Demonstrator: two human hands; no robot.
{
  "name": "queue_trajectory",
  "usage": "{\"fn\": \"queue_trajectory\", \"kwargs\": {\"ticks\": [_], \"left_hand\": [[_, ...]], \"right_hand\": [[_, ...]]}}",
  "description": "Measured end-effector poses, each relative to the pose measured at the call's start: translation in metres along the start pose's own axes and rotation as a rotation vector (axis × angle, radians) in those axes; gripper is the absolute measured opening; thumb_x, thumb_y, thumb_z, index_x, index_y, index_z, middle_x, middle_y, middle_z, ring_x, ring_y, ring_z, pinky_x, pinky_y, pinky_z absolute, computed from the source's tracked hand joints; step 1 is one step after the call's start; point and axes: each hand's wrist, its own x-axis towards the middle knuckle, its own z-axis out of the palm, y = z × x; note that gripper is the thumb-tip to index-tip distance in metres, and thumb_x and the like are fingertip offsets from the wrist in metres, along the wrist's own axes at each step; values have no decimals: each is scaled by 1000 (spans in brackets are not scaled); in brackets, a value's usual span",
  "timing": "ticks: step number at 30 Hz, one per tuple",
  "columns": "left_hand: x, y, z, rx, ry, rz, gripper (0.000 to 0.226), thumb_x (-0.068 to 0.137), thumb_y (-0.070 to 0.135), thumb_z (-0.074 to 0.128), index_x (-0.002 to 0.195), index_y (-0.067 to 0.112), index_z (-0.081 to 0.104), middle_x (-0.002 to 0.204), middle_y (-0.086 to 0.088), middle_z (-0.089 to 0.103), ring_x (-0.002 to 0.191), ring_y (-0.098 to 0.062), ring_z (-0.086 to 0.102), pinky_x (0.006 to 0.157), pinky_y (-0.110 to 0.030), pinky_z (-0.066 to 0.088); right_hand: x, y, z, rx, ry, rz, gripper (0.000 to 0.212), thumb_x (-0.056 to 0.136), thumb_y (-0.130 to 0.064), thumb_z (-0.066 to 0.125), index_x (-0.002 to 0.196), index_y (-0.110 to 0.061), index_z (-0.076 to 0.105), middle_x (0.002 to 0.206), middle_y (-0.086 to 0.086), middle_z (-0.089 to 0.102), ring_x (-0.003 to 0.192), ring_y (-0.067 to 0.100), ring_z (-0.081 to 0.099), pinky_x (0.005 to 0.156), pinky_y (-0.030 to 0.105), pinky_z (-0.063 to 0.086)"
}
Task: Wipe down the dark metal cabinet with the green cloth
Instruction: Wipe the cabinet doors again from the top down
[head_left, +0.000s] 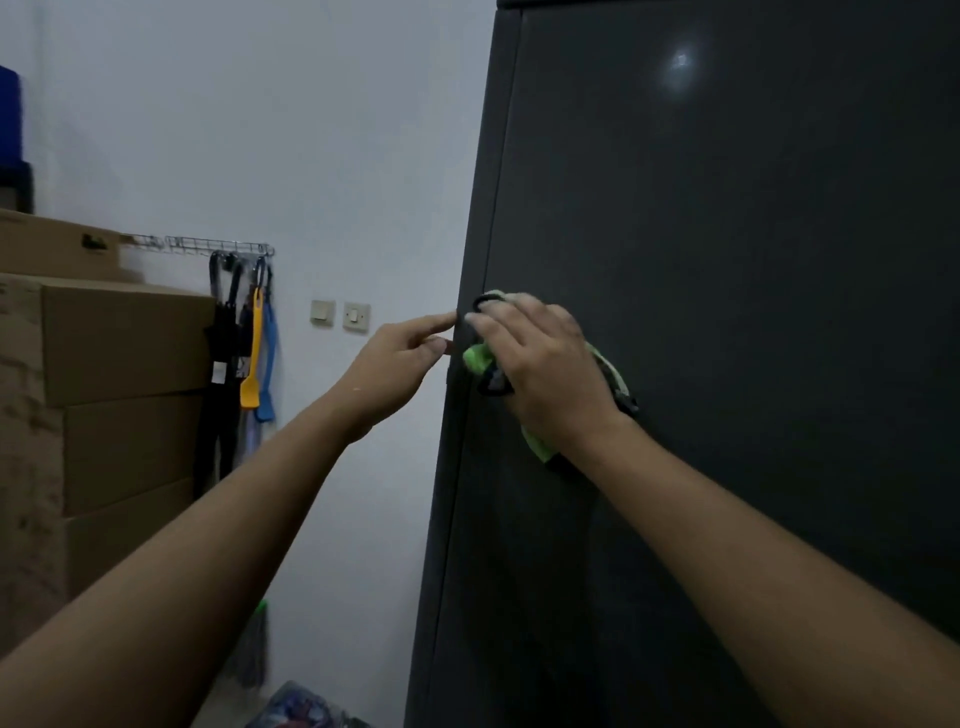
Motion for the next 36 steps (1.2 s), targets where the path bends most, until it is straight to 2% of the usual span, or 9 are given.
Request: {"fn": "queue_trajectory", "kwargs": {"ticks": [4,7,10,14,18,26,29,32,36], "left_hand": [[1,-9,0,-95,6,-37,38,106,21,35,137,36,51,115,17,65,118,-3,54,104,-37,41],[-3,-11,12,53,60,2,42,105,22,35,143,39,41,126,10,58,127,-9,46,112,-42,34],[-13,-12,32,439,80,108,60,103,24,39,155,28,11,157,-6,26,146,-24,16,120,-47,13],[-24,-15,53,608,1,258,72,102,30,41,155,31,-8,162,-3,-14,150,-25,-7,119,-59,3],[-26,-12,73,548,42,266,68,101,25,43,156,26,3,161,-9,-15,148,-29,-5,119,-58,11],[-21,-6,114,582,147,282,71,99,28,44,156,25,0,160,-14,-18,149,-32,-11,118,-60,-1],[-19,-9,121,567,178,280,71,99,28,42,156,26,0,160,-12,-21,149,-30,-15,118,-59,-5],[-18,-10,128,543,223,272,70,98,25,41,156,24,2,161,-12,-19,149,-29,-16,117,-58,-7],[-18,-10,138,545,272,259,71,93,29,35,156,23,3,161,-13,-17,149,-29,-15,118,-58,-7]], "right_hand": [[-27,-26,29,61,-146,-230,46,71,-10,64,116,-16,71,125,3,67,117,29,59,92,43,45],[-62,-40,41,91,-198,-269,42,69,-11,75,111,-19,74,122,-1,69,112,27,60,90,42,47],[-94,-36,35,62,-202,-311,37,80,-14,58,114,-20,73,125,0,67,115,26,59,91,42,49],[-114,1,1,19,43,-90,32,90,-16,54,117,-18,71,128,1,66,111,27,60,86,43,48],[-136,43,-37,-42,220,257,45,81,-15,56,123,-14,70,130,2,65,112,29,54,94,46,44],[-217,52,-43,2,-175,-240,33,95,-26,54,126,-22,66,132,-5,62,119,22,54,93,39,44],[-206,78,-73,0,67,-24,34,104,-26,45,121,-14,72,128,1,66,115,25,55,99,37,42],[-200,106,-94,-69,182,239,35,92,-12,55,124,-12,70,128,4,65,111,34,57,102,43,43],[-228,96,-81,27,61,114,41,106,-34,40,122,-14,71,130,2,64,112,30,58,99,45,45]]}}
